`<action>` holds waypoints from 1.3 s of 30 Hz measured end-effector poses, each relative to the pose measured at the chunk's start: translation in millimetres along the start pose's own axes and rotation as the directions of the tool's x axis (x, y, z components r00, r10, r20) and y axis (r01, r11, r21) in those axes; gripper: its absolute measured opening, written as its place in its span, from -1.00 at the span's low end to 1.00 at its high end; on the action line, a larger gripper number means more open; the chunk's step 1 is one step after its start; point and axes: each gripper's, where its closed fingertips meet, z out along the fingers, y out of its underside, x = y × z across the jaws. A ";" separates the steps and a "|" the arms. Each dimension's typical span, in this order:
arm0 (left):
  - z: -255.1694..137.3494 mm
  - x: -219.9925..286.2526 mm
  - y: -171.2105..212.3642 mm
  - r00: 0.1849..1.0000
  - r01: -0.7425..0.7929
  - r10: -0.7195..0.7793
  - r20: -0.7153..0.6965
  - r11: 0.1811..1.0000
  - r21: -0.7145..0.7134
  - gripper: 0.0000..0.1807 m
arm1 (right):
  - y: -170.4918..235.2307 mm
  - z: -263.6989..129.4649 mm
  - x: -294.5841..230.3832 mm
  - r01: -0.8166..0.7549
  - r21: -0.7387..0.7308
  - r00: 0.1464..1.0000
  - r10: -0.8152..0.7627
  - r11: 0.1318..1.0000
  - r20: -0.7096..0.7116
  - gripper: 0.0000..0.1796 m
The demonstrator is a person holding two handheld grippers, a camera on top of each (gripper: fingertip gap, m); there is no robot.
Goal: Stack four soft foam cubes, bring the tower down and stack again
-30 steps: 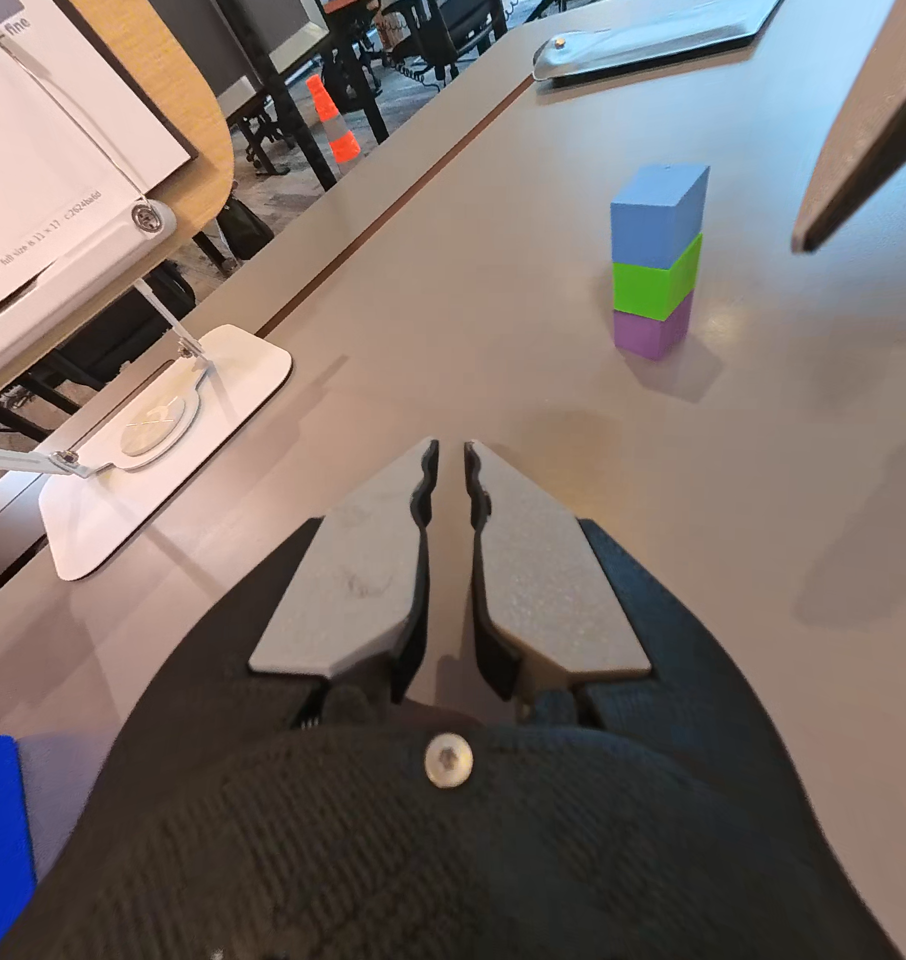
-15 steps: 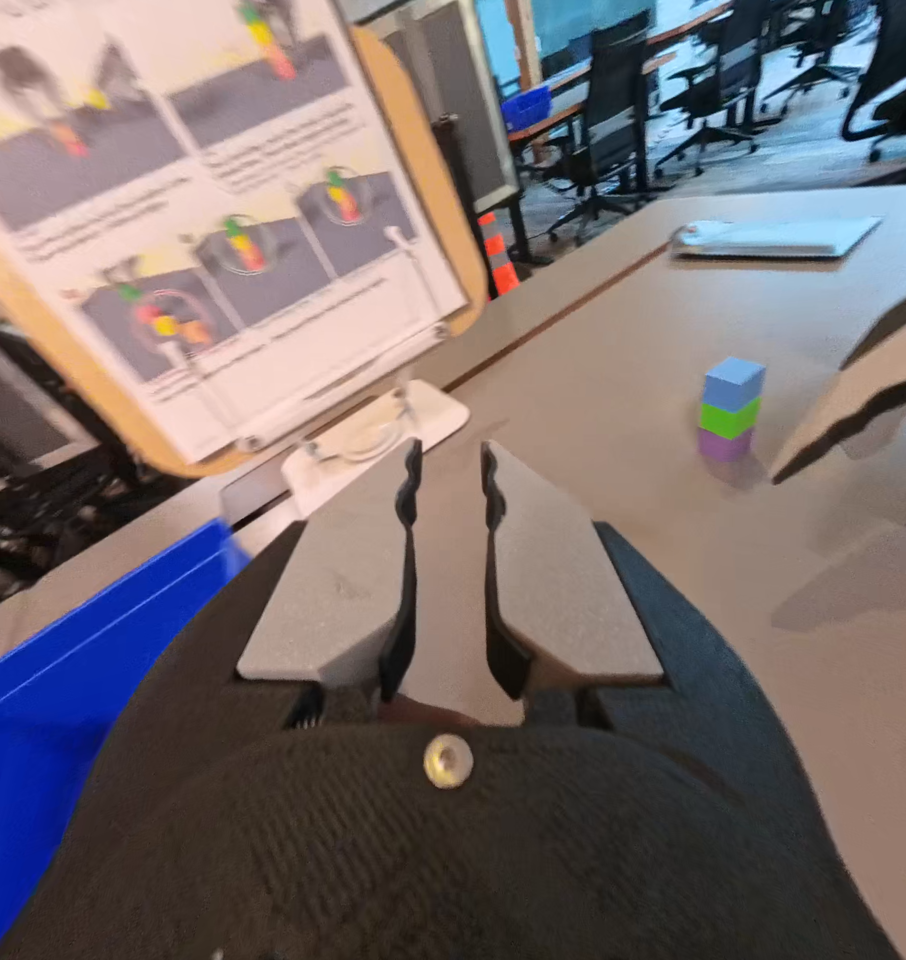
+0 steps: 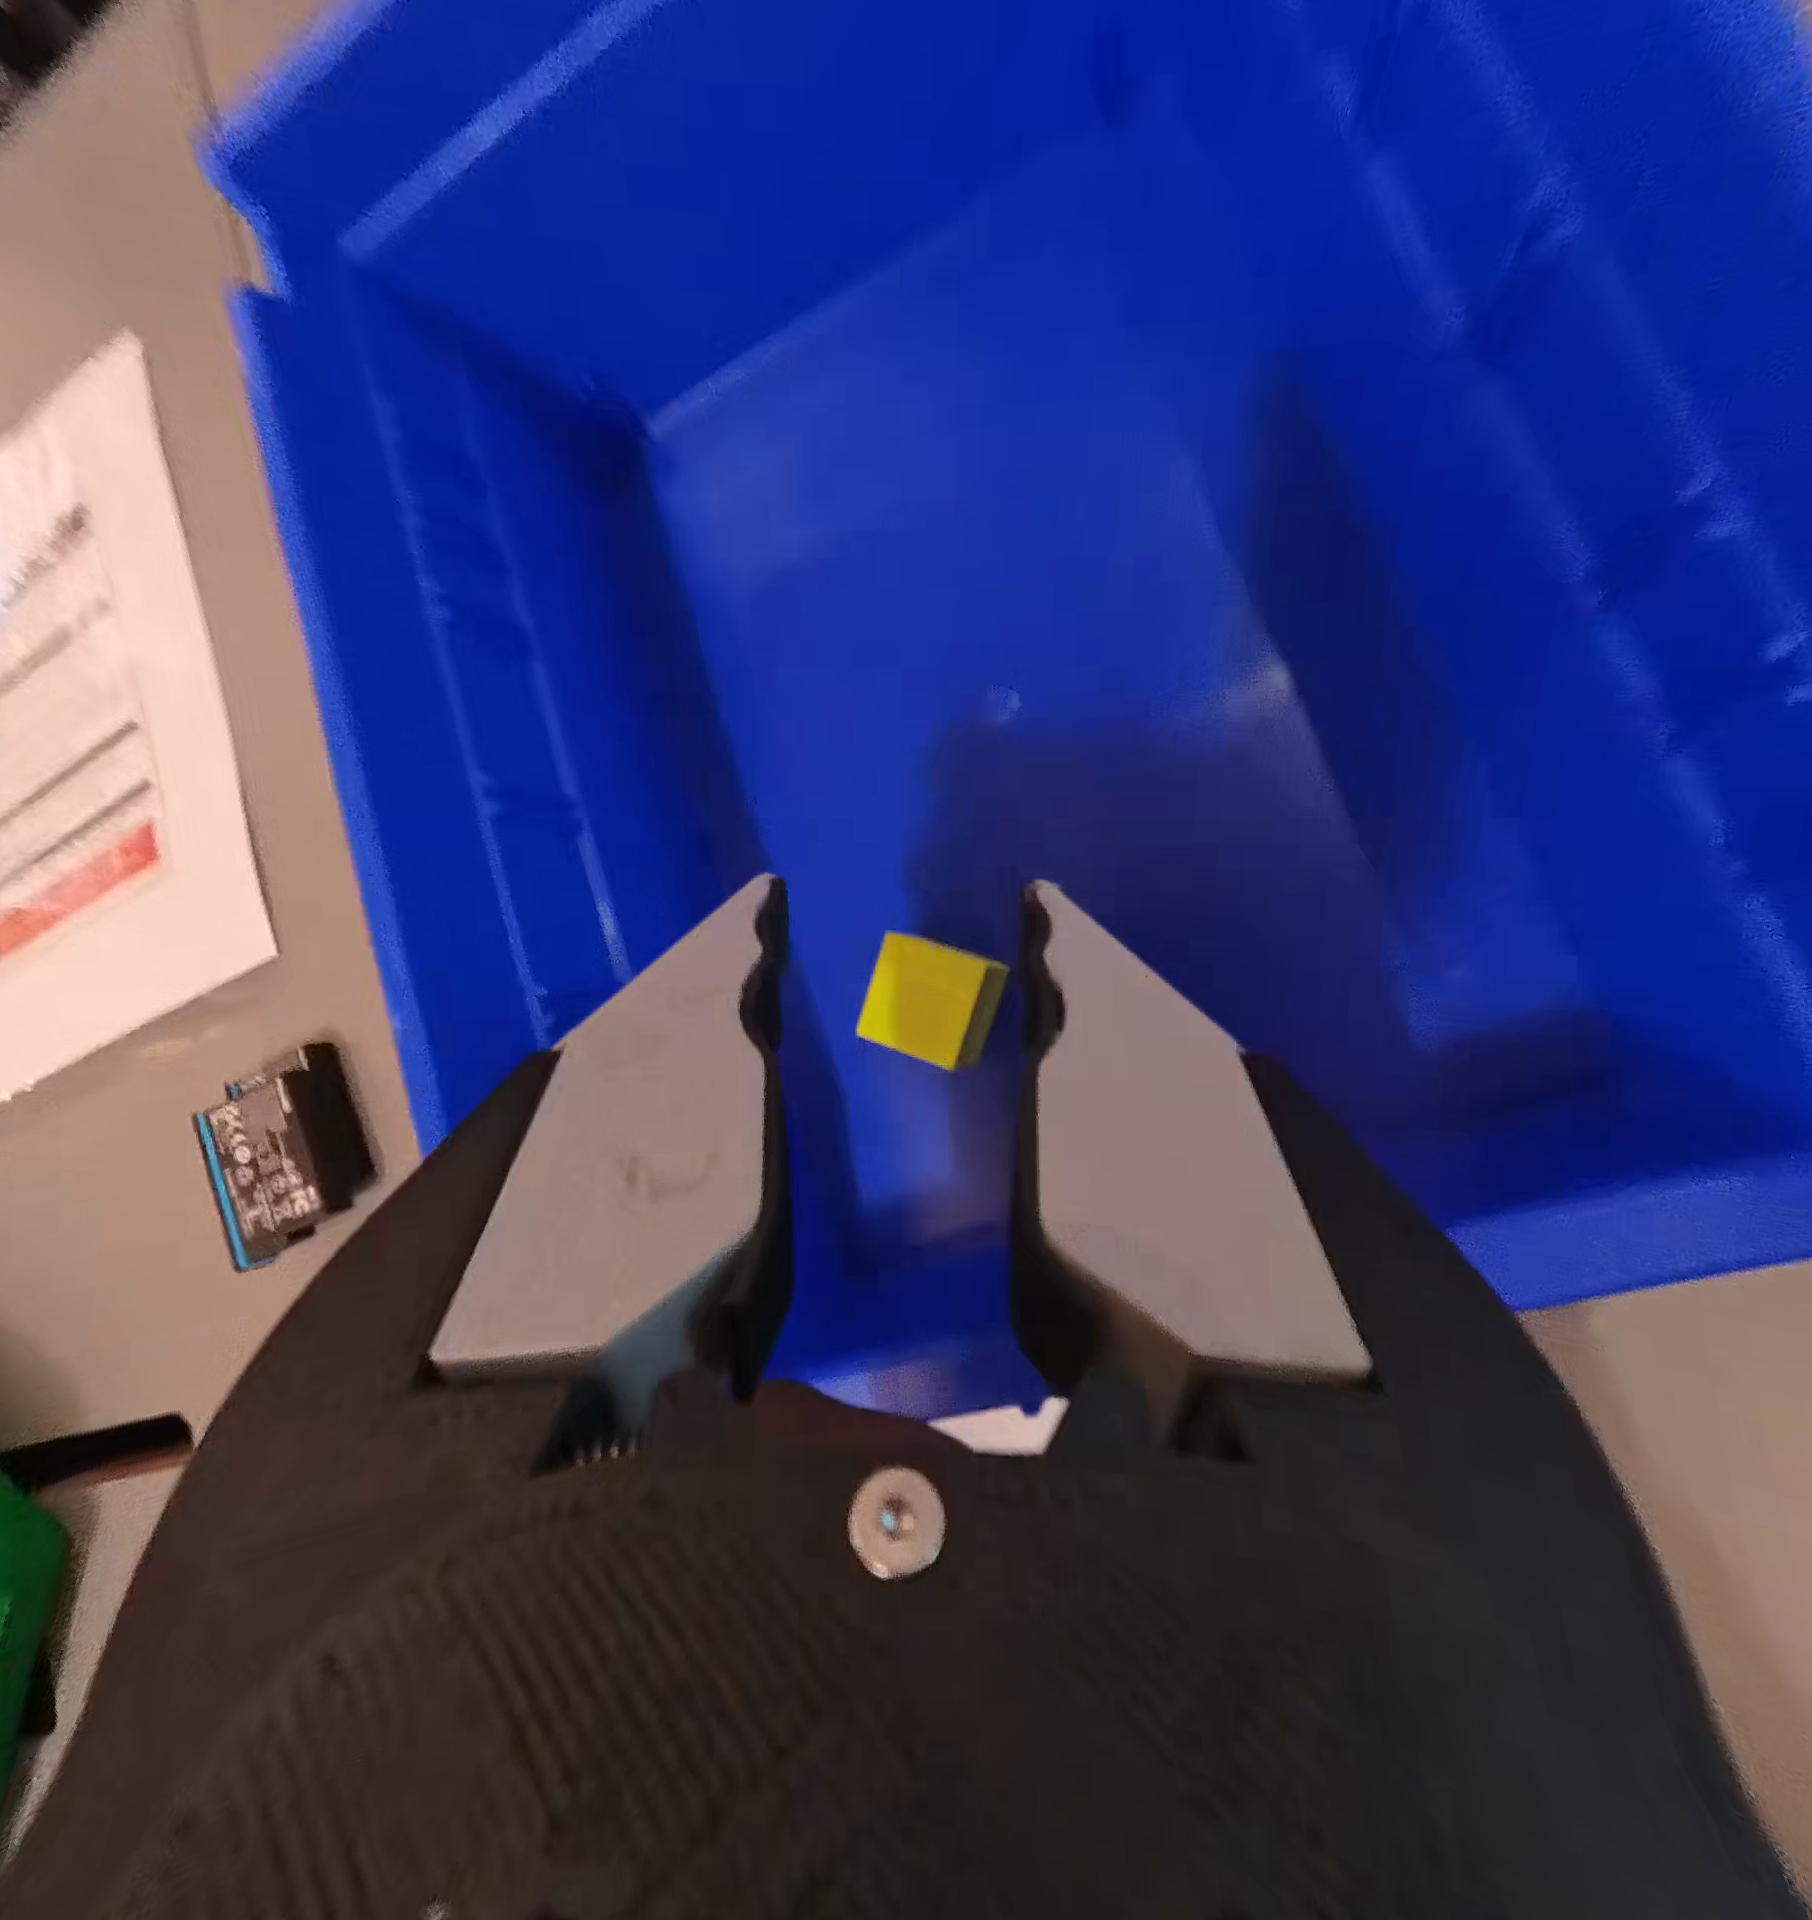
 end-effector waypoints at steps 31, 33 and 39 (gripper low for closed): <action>-144.0 168.5 -205.0 0.949 -0.277 0.298 0.105 0.624 0.731 -0.68 | -25.9 -28.5 19.5 -0.096 0.129 0.995 0.097 0.987 -0.002 -0.36; -144.4 210.4 -215.4 0.935 -0.284 0.339 0.099 0.553 0.783 -0.68 | -32.5 -37.0 24.4 -0.120 0.168 0.992 0.122 0.978 -0.003 -0.37; -121.1 299.2 -228.0 0.922 -0.291 0.364 0.132 0.425 0.857 -0.68 | -45.7 -62.0 41.3 -0.148 0.250 0.985 0.164 0.957 -0.044 -0.40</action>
